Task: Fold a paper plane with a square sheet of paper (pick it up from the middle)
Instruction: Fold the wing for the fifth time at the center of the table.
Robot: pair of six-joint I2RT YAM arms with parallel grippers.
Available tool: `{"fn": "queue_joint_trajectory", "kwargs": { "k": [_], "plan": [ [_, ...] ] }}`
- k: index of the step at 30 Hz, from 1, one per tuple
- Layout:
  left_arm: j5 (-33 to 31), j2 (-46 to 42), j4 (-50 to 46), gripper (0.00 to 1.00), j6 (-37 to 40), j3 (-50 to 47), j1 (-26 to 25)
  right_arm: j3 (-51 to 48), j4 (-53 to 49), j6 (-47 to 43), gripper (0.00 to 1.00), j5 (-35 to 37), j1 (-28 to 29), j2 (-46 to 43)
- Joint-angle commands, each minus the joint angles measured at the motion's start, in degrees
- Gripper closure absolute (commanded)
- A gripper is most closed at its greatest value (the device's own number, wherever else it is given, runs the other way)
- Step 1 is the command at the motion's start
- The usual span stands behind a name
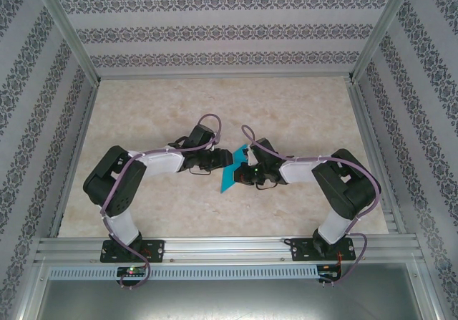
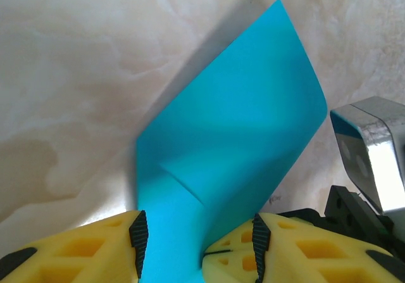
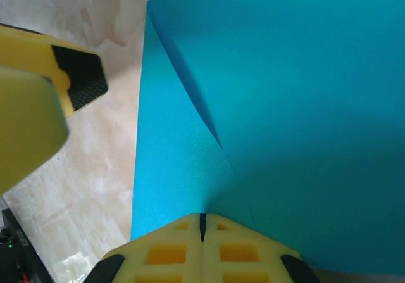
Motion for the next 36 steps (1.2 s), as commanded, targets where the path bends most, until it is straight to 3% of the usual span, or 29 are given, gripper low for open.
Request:
{"fn": "queue_joint_trajectory", "kwargs": {
  "k": [1, 23, 28, 36],
  "plan": [
    [-1.9, 1.1, -0.3, 0.5, 0.8, 2.6, -0.6, -1.9, 0.0, -1.6, 0.97, -0.6, -0.8, 0.0],
    [-8.6, 4.5, -10.1, 0.49, 6.0, 7.9, -2.0, -4.5, 4.3, -1.2, 0.99, -2.2, -2.3, -0.3],
    [-4.1, 5.9, -5.6, 0.49, 3.5, 7.6, -2.6, -4.2, 4.3, -1.2, 0.99, -2.4, -2.4, 0.0],
    [-2.8, 5.7, -5.3, 0.55, 3.4, 8.5, -3.2, -4.6, 4.4, -1.4, 0.99, -2.3, -2.7, 0.0]
  ]
}}
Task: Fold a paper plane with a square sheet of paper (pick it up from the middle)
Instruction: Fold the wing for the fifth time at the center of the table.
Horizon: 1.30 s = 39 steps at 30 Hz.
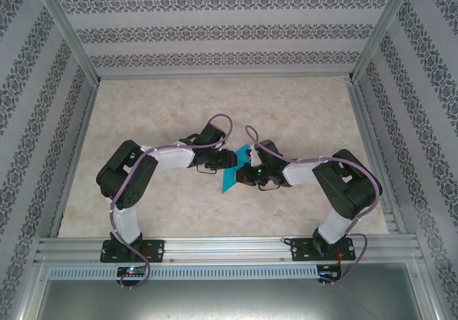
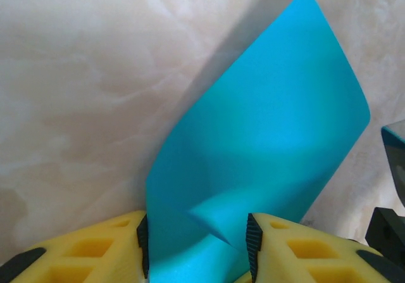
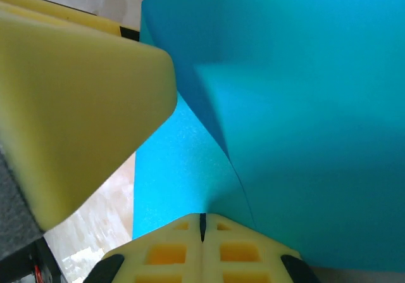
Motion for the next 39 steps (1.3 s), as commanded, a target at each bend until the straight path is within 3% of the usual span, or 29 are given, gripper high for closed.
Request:
{"fn": "queue_joint_trajectory", "kwargs": {
  "k": [1, 14, 39],
  "plan": [
    [1.3, -0.6, 0.6, 0.56, -0.4, 1.4, -0.6, -1.4, -1.0, -1.2, 0.99, 0.5, -0.8, 0.4],
    [-0.5, -4.3, -2.8, 0.75, 2.0, -0.7, -1.2, -1.1, -1.3, -0.3, 0.99, 1.0, -1.1, 0.2],
    [-5.6, -6.6, -7.6, 0.85, 6.3, -3.7, -4.3, -2.3, -1.0, 0.8, 0.99, 1.2, -2.2, -0.2]
  ]
}}
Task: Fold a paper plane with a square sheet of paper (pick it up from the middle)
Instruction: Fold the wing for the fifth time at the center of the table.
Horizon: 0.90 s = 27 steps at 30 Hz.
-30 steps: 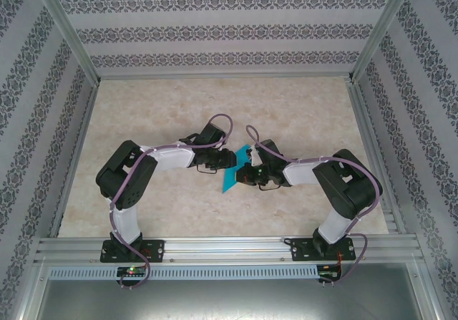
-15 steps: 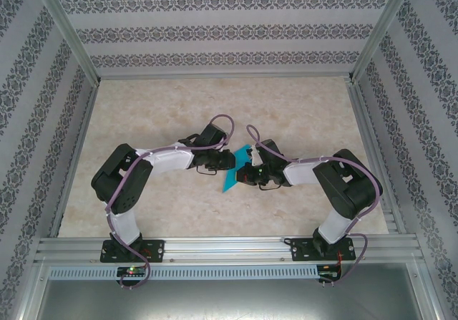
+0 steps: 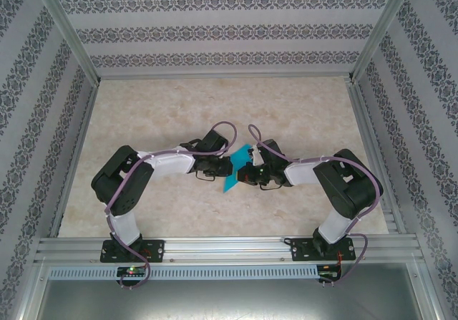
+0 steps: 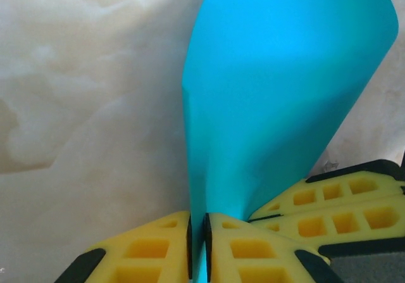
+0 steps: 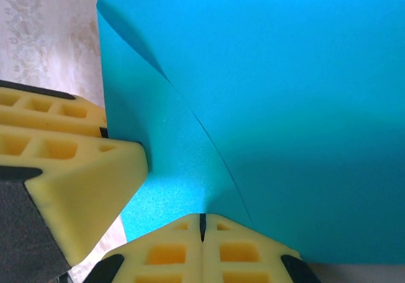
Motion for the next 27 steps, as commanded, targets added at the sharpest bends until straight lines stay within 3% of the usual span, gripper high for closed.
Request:
{"fn": "queue_joint_trajectory", "kwargs": {
  "k": [1, 16, 27],
  "plan": [
    [-2.0, -2.9, -2.5, 0.86, 1.7, -1.4, -0.9, -1.5, -2.0, 0.1, 1.0, 2.2, -0.8, -0.3],
    [-7.2, -1.2, -3.8, 0.9, 6.9, 0.2, -3.8, -1.7, -1.5, 2.3, 1.0, 3.0, -0.9, -0.8],
    [-3.8, -0.3, -0.6, 0.91, 6.4, 1.1, -4.7, -1.0, -4.2, 4.4, 1.0, 3.7, -1.1, -2.1]
  ]
}}
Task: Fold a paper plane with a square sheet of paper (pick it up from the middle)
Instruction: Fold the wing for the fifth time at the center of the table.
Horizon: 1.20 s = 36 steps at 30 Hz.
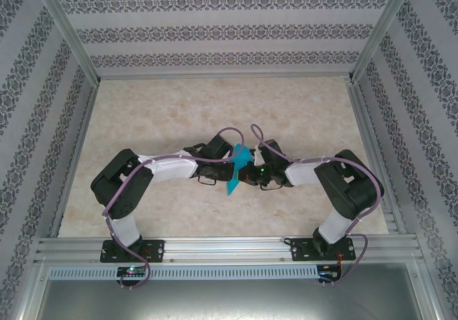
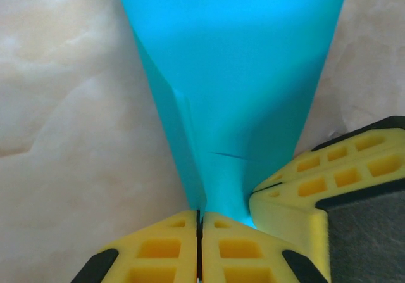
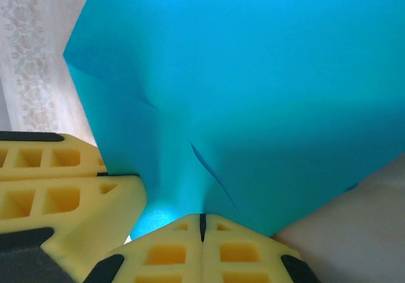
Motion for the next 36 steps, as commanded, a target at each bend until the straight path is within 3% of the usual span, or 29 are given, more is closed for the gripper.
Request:
{"fn": "queue_joint_trajectory", "kwargs": {
  "k": [1, 7, 36],
  "plan": [
    [1.2, 0.8, 0.5, 0.91, 0.9, 1.2, -1.0, -0.5, -4.7, 1.1, 1.0, 3.6, -0.8, -2.2],
    [0.2, 0.7, 0.3, 0.92, 1.0, 0.5, -1.0, -0.9, -7.6, 2.1, 1.0, 5.3, -1.6, -5.1],
    [5.5, 2.7, 2.7, 0.91, 1.2, 2.8, -2.3, -0.1, -5.9, 2.6, 1.0, 3.6, -1.9, -0.3]
  ]
}}
